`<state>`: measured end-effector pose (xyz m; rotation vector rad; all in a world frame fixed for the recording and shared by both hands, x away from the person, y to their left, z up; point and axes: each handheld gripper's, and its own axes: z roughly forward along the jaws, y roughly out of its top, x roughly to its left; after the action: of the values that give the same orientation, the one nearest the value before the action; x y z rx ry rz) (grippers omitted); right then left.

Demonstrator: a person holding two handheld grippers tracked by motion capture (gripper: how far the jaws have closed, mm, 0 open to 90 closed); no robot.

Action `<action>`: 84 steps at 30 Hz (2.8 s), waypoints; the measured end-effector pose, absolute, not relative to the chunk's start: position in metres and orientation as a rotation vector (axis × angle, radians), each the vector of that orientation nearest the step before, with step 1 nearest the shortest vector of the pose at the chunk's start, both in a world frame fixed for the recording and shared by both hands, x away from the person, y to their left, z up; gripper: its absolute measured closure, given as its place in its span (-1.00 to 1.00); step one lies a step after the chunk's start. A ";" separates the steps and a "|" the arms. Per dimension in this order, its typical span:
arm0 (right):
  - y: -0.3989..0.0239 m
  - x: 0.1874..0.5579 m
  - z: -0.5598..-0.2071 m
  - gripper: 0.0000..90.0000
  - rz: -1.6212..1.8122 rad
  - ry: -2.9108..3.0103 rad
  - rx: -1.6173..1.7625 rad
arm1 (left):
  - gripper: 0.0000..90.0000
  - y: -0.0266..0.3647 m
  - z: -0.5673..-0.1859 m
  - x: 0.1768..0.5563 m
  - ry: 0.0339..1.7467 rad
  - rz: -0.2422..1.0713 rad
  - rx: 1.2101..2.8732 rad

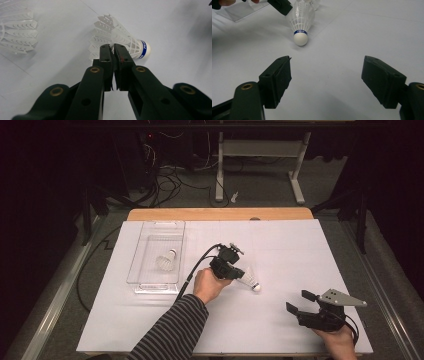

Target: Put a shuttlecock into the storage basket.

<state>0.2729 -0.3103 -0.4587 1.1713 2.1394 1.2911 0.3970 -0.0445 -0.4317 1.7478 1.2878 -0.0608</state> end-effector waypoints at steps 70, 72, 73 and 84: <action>-0.310 0.273 -0.459 -0.46 1.286 2.140 1.172 | 0.99 -0.008 -0.398 0.372 1.209 -0.074 1.711; -0.310 0.273 -0.459 -0.46 1.286 2.141 1.173 | 0.99 -0.006 -0.398 0.372 1.210 -0.074 1.706; -0.310 0.273 -0.459 -0.46 1.285 2.140 1.173 | 0.99 -0.005 -0.398 0.371 1.210 -0.075 1.706; -0.310 0.273 -0.459 -0.46 1.284 2.141 1.175 | 0.99 0.003 -0.394 0.366 1.207 -0.057 1.697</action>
<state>0.2727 -0.3096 -0.4591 1.1746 2.1413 1.2838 0.3659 0.0034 -0.3936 1.6974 1.2065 -0.0572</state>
